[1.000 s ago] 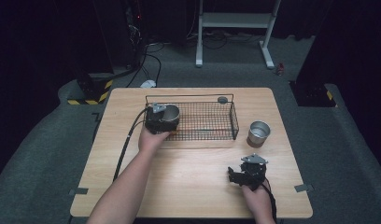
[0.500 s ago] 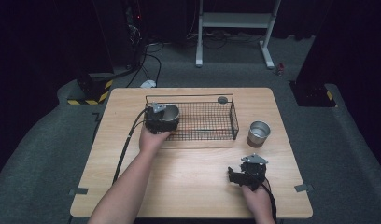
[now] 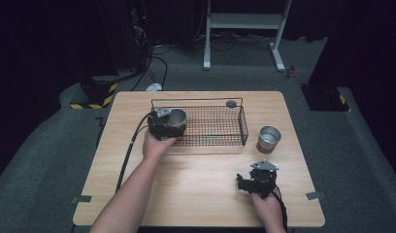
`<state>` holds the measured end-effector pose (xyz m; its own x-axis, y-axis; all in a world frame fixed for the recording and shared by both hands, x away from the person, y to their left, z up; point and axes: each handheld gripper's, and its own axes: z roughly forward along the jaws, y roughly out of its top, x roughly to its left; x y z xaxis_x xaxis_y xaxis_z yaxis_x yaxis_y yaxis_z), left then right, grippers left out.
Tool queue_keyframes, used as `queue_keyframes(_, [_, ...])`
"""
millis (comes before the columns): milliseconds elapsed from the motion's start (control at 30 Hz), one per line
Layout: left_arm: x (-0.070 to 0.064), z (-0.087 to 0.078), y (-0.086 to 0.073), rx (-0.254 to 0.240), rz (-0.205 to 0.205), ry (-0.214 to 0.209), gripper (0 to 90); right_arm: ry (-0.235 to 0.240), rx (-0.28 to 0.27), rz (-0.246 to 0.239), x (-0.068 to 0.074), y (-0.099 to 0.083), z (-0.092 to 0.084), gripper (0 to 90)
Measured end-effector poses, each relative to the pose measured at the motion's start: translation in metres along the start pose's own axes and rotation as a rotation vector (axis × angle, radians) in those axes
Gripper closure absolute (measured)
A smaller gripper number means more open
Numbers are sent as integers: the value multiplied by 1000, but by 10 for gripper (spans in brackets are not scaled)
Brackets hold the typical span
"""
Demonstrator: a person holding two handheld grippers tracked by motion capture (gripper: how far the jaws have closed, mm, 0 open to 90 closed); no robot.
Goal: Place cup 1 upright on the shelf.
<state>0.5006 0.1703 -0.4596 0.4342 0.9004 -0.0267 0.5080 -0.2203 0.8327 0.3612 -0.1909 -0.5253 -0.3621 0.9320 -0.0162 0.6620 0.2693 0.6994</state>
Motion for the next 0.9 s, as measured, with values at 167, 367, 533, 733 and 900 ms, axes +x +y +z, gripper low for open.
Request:
queue_keyframes(167, [1,-6,-2,-10,4,22,5,0,0,0,0,0,0,94])
queue_keyframes(367, [6,-16,-8,-22,-11,19,1,0,0,0,0,0,0,94])
queue_keyframes(533, [6,-25,-11,-36,-6,6,1,0,0,0,0,0,0,94])
queue_keyframes(733, [5,-35,-14,-42,-5,-3,1,0,0,0,0,0,0,94])
queue_keyframes(900, [4,-40,-17,-39,6,-6,1,0,0,0,0,0,0,94])
